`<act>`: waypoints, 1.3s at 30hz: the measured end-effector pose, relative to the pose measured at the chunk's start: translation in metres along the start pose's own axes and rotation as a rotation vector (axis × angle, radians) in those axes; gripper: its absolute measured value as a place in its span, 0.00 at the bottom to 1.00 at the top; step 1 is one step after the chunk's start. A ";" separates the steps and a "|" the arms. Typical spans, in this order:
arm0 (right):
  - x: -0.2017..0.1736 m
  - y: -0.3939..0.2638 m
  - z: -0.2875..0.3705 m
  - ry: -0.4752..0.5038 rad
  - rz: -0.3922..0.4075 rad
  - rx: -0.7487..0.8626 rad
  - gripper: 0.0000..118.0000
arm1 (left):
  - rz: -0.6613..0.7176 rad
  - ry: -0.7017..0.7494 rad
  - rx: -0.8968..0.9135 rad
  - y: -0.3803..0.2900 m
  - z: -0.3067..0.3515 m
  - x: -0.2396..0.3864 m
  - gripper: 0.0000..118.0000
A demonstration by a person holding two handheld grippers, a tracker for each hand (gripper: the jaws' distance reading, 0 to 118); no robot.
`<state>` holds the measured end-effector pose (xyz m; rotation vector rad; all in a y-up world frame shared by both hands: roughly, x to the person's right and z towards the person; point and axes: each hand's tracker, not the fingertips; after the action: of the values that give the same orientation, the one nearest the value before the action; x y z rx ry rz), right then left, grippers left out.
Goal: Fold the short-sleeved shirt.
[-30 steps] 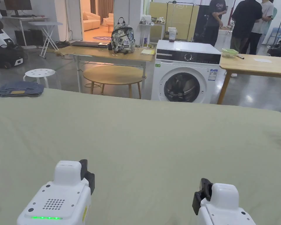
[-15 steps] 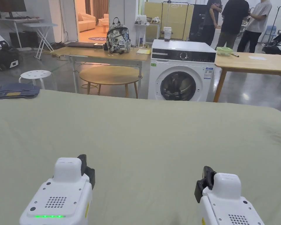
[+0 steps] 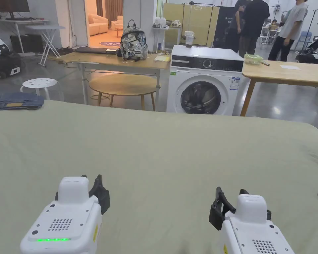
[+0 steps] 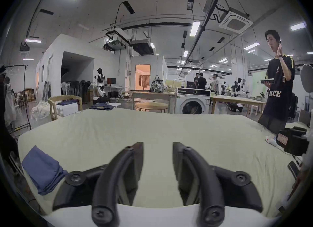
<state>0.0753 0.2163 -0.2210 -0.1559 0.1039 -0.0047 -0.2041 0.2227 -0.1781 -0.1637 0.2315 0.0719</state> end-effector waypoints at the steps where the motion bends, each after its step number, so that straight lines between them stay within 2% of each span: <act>1: 0.001 0.000 -0.001 -0.004 0.004 -0.001 0.57 | -0.001 0.001 0.000 0.001 -0.001 -0.001 0.37; 3: 0.002 0.000 -0.002 -0.017 0.005 0.004 0.67 | -0.005 0.009 0.017 0.001 0.000 -0.003 0.45; 5: 0.002 0.000 -0.002 -0.024 -0.001 0.010 0.72 | -0.004 0.004 0.043 0.003 0.002 -0.005 0.54; 10: 0.002 0.000 -0.003 -0.023 0.004 0.006 0.75 | -0.033 -0.004 0.068 0.005 0.002 -0.003 0.59; 12: 0.002 0.001 -0.004 -0.025 0.011 0.009 0.80 | -0.044 -0.003 0.070 0.006 0.001 -0.001 0.59; 17: 0.005 0.002 -0.005 -0.034 0.056 0.021 0.80 | -0.078 0.014 0.092 0.005 0.002 0.001 0.59; 24: 0.013 0.008 -0.009 0.005 -0.028 0.015 0.81 | -0.053 0.021 0.084 0.006 -0.003 -0.002 0.60; 28: 0.010 0.008 -0.012 -0.023 -0.004 0.010 0.81 | -0.048 0.018 0.087 0.006 -0.003 -0.003 0.60; 30: 0.009 0.008 -0.012 -0.024 0.000 0.010 0.81 | -0.045 0.018 0.086 0.007 -0.002 -0.004 0.65; 36: 0.008 0.012 -0.011 0.021 -0.019 -0.009 0.81 | -0.054 0.013 0.089 0.006 0.000 -0.005 0.67; 39: 0.005 0.018 -0.014 -0.044 -0.071 -0.069 0.81 | -0.053 0.009 0.087 0.006 0.001 -0.005 0.67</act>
<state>0.0785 0.2321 -0.2379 -0.2281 0.0542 -0.0687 -0.2092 0.2288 -0.1770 -0.0835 0.2383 0.0082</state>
